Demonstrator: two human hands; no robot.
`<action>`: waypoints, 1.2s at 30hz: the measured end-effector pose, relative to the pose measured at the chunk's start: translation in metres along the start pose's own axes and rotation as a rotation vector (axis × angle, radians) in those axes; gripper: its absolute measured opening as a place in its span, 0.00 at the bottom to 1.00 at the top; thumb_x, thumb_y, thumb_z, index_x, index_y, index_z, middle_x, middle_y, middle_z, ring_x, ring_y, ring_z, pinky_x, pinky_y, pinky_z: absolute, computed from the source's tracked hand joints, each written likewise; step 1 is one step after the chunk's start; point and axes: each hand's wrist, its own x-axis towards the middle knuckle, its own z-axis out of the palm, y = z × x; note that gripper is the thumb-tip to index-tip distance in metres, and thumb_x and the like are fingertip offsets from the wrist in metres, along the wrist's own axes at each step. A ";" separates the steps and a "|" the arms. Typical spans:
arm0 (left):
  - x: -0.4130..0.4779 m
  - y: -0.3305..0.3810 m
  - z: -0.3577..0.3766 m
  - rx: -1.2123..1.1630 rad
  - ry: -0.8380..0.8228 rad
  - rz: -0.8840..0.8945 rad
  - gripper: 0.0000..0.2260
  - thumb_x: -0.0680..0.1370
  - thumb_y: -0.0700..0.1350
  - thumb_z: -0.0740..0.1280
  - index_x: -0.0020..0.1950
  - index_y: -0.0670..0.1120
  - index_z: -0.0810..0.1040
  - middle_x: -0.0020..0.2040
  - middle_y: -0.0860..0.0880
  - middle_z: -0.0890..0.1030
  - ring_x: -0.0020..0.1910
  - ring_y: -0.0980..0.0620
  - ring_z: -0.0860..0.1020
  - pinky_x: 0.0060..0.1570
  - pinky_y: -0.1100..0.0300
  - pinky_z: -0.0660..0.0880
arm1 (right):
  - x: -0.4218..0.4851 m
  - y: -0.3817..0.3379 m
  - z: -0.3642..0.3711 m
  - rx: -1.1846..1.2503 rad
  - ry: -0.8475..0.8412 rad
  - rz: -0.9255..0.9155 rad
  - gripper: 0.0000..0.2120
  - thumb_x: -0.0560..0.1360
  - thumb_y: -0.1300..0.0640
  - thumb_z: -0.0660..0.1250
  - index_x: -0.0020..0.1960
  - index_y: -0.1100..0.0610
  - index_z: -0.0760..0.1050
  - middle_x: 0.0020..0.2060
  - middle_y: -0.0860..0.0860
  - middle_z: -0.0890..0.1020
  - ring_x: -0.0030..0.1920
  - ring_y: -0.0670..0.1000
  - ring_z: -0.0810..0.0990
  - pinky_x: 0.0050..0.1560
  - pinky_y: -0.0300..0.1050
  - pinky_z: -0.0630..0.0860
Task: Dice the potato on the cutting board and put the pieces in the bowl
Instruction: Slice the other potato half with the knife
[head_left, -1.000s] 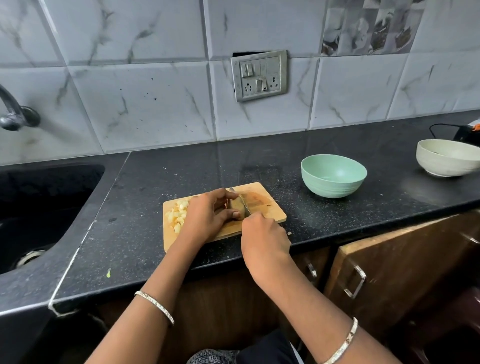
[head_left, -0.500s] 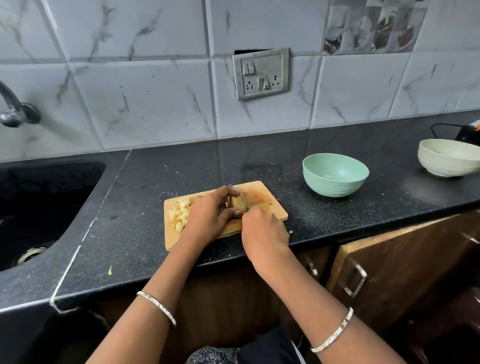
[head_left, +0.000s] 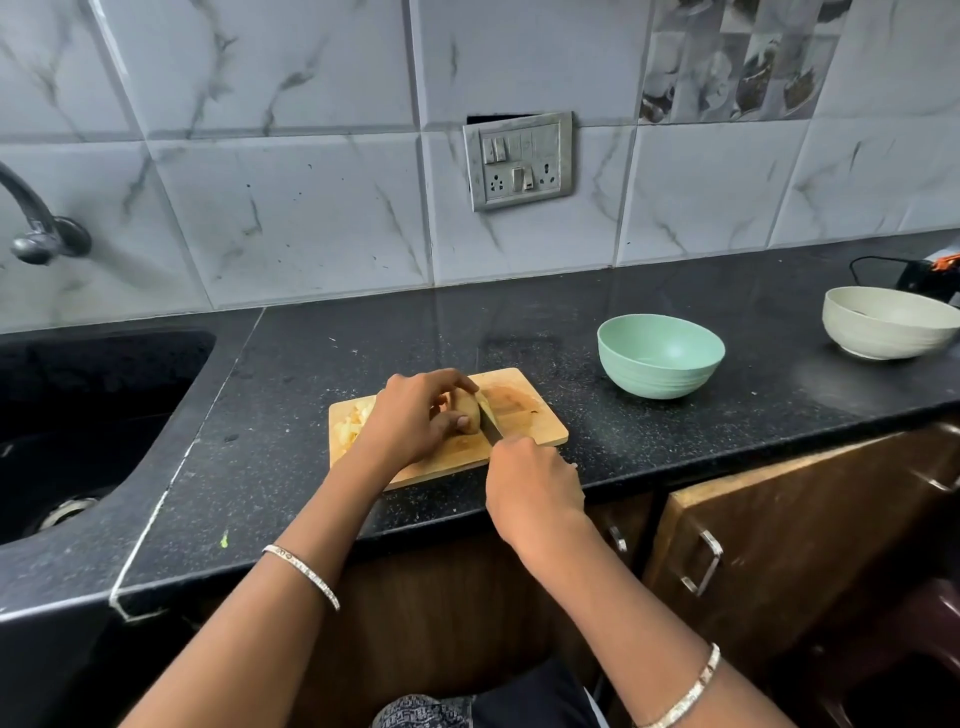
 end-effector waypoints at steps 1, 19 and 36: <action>-0.001 0.001 -0.001 -0.007 0.007 0.012 0.14 0.75 0.44 0.73 0.58 0.57 0.80 0.51 0.53 0.84 0.54 0.51 0.81 0.55 0.51 0.78 | 0.000 -0.001 -0.001 0.001 0.010 0.002 0.14 0.83 0.64 0.57 0.66 0.63 0.72 0.58 0.58 0.80 0.57 0.59 0.81 0.49 0.49 0.78; 0.018 0.009 -0.008 0.157 -0.386 0.261 0.17 0.77 0.38 0.68 0.62 0.56 0.79 0.74 0.55 0.69 0.78 0.53 0.56 0.73 0.53 0.60 | 0.010 0.004 -0.002 0.062 0.022 0.022 0.15 0.85 0.59 0.54 0.68 0.60 0.72 0.60 0.57 0.80 0.60 0.59 0.80 0.51 0.51 0.77; 0.021 -0.003 -0.003 0.075 -0.363 0.261 0.18 0.75 0.41 0.71 0.57 0.64 0.79 0.70 0.60 0.74 0.75 0.57 0.63 0.71 0.40 0.63 | -0.008 0.018 -0.001 0.056 0.048 -0.009 0.16 0.87 0.54 0.51 0.67 0.60 0.70 0.59 0.58 0.81 0.59 0.59 0.81 0.47 0.50 0.76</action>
